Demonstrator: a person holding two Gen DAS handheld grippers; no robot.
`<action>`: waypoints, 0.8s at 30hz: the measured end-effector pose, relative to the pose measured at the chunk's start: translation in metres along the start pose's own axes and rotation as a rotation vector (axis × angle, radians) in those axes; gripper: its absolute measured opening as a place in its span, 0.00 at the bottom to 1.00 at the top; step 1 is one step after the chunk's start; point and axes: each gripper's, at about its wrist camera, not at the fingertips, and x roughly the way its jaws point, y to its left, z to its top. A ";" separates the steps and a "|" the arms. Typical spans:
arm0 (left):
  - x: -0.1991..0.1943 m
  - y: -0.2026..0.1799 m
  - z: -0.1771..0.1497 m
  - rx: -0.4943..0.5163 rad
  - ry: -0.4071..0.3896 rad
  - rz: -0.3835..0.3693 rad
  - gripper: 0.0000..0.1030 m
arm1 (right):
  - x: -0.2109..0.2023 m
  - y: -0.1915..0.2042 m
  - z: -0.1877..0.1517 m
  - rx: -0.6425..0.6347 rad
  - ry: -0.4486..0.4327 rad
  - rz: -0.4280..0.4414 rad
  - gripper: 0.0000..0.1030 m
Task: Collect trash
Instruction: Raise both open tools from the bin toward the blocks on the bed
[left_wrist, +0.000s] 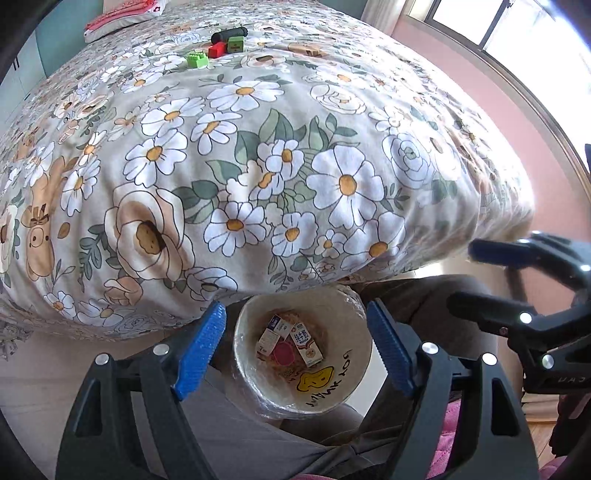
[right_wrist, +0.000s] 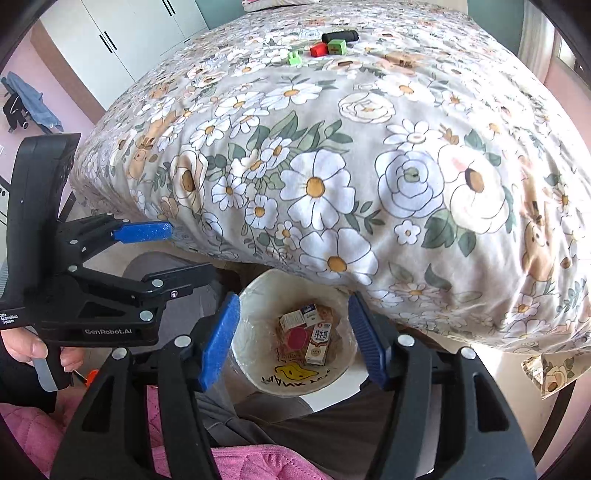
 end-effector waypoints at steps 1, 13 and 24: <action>-0.004 0.002 0.005 -0.008 -0.009 0.001 0.79 | -0.004 -0.001 0.004 -0.005 -0.012 -0.008 0.60; -0.034 0.001 0.051 -0.007 -0.095 -0.002 0.79 | -0.033 0.007 0.052 -0.071 -0.100 -0.028 0.60; -0.046 0.045 0.122 -0.147 -0.195 0.005 0.80 | -0.049 -0.021 0.141 -0.072 -0.180 -0.115 0.60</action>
